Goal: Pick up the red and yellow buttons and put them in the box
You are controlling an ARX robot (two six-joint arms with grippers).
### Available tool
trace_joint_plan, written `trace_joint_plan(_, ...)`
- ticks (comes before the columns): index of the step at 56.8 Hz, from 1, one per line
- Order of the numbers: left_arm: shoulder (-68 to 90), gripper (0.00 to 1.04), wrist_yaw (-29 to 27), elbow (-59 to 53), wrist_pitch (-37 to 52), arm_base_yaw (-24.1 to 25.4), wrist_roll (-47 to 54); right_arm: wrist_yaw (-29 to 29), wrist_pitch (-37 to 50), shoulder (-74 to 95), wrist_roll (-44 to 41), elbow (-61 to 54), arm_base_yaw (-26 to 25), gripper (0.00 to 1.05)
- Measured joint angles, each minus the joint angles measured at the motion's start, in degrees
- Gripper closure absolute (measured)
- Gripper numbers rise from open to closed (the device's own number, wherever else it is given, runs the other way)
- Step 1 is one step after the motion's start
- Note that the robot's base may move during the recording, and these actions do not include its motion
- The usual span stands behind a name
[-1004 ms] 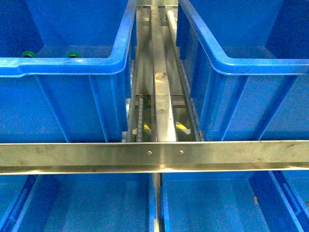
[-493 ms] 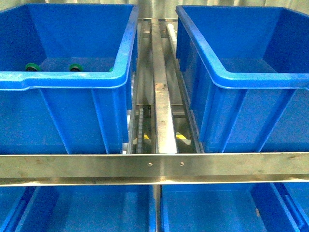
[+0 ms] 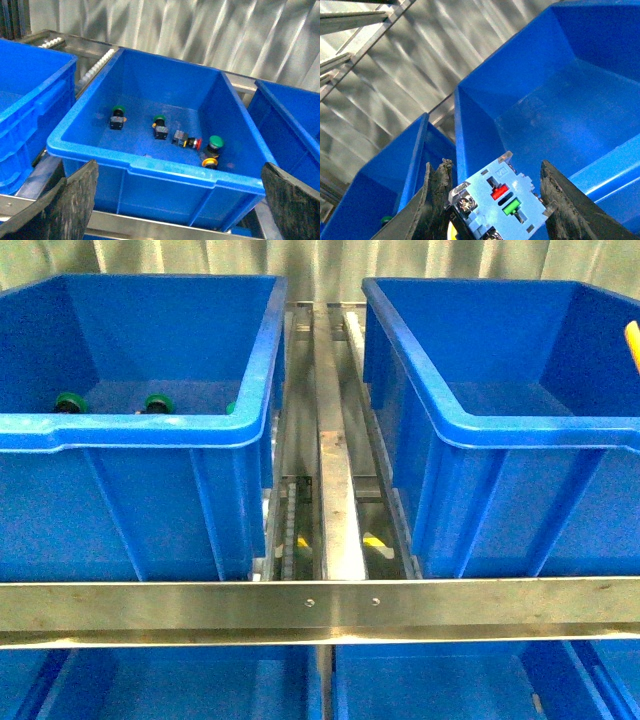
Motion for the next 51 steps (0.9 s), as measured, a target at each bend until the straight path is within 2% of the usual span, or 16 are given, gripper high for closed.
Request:
trace_joint_plan(8, -6.95, 0.08, 3.67, -4.63, -4.76, 6.73, 2.21, 3.74, 1.66, 0.63, -3.1, -0.31, 3.65, 0.63)
trace_joint_plan(14, -8.46, 0.08, 4.83, -7.54, -4.83, 8.81, 2.75, 5.42, 2.36, 0.63, -5.03, -0.59, 5.18, 0.63)
trace_joint_plan(23, -10.97, 0.33, 6.05, -11.3, -6.8, 8.09, 8.15, 6.78, 2.91, 0.61, -6.64, -1.33, 6.43, 0.63)
trace_joint_plan(45, -14.97, 0.99, 6.05, -17.09, -5.22, 8.09, 9.84, 8.22, 4.76, -1.16, -10.97, -2.86, 6.8, 0.63)
trace_joint_plan(47, -15.17, 1.03, 6.05, -17.38, -5.18, 8.09, 9.75, 8.22, 4.76, -1.29, -11.37, -2.97, 6.8, 0.63)
trace_joint_plan(51, -15.63, 1.02, 6.05, -18.01, -5.09, 8.09, 9.97, 8.24, 4.85, -1.38, -11.93, -3.02, 6.82, 0.63)
